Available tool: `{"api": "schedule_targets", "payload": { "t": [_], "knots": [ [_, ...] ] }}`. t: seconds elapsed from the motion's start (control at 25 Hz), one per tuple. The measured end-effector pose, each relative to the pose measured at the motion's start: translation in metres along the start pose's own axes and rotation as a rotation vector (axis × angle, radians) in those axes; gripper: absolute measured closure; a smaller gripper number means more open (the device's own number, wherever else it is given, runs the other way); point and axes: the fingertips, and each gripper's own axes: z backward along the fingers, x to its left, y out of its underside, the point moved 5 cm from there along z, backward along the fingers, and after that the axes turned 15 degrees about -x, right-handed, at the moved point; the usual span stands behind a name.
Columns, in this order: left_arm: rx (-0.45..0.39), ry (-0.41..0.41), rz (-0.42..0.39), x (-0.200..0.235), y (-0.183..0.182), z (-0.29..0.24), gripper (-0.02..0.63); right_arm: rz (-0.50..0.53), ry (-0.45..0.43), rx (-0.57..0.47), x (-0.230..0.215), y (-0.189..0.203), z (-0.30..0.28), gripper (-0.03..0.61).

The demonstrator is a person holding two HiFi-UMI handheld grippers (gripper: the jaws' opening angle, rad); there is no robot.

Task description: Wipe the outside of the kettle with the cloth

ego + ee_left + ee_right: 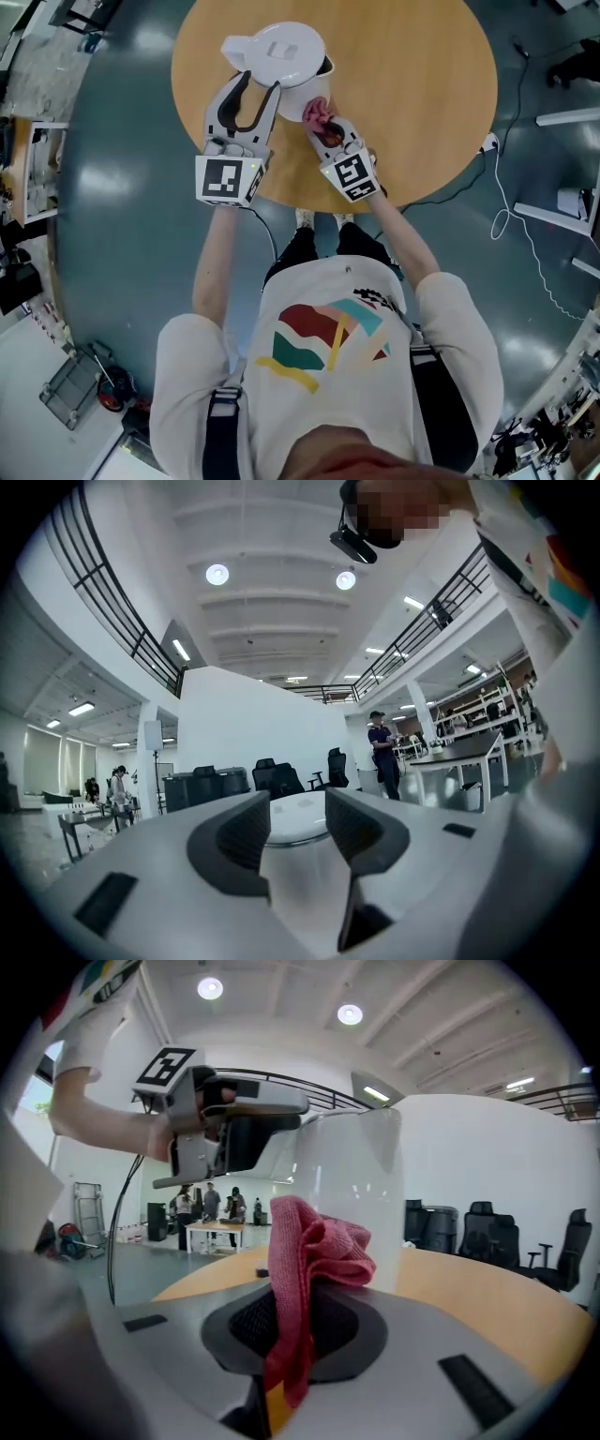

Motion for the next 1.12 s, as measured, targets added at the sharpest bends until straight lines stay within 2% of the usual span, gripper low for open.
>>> {"api": "schedule_targets", "payload": {
  "t": [0.08, 0.16, 0.32, 0.36, 0.4, 0.44, 0.48, 0.6, 0.68, 0.8, 1.0, 1.12],
  "knots": [
    [0.030, -0.007, -0.056, 0.006, -0.005, 0.000, 0.402, -0.022, -0.064, -0.013, 0.017, -0.006, -0.011, 0.534],
    [0.061, -0.012, -0.083, 0.011, -0.009, -0.002, 0.402, -0.066, -0.087, -0.035, 0.026, -0.013, -0.016, 0.534],
    [0.085, -0.013, -0.036, 0.013, -0.011, -0.009, 0.403, -0.085, -0.063, -0.066, 0.027, -0.027, -0.006, 0.534],
    [0.088, -0.016, -0.044, 0.013, -0.012, -0.010, 0.415, -0.081, -0.050, -0.075, 0.024, -0.032, -0.002, 0.534],
    [0.090, -0.022, -0.057, 0.012, -0.013, -0.011, 0.479, -0.073, -0.037, -0.087, 0.019, -0.038, 0.003, 0.534],
    [0.092, -0.028, -0.071, 0.010, -0.014, -0.012, 0.563, -0.051, -0.027, -0.098, 0.014, -0.044, 0.009, 0.534],
    [0.097, -0.029, -0.081, 0.007, -0.015, -0.014, 0.572, -0.005, -0.022, -0.103, 0.008, -0.050, 0.015, 0.534],
    [0.107, -0.026, -0.082, 0.000, -0.015, -0.018, 0.572, 0.230, -0.053, -0.080, -0.002, -0.064, 0.030, 0.534],
    [0.117, -0.037, -0.061, 0.000, -0.010, -0.021, 0.572, 0.321, -0.082, -0.068, -0.009, -0.067, 0.034, 0.534],
    [0.147, -0.044, -0.002, -0.003, 0.001, -0.030, 0.573, 0.377, -0.081, -0.074, -0.026, -0.070, 0.036, 0.534],
    [0.193, -0.021, -0.021, 0.000, 0.005, -0.030, 0.572, 0.501, -0.131, -0.086, -0.032, -0.083, 0.023, 0.534],
    [0.202, -0.005, 0.002, 0.007, 0.005, -0.034, 0.572, 0.559, -0.176, -0.095, -0.034, -0.085, 0.012, 0.534]
  ]
}}
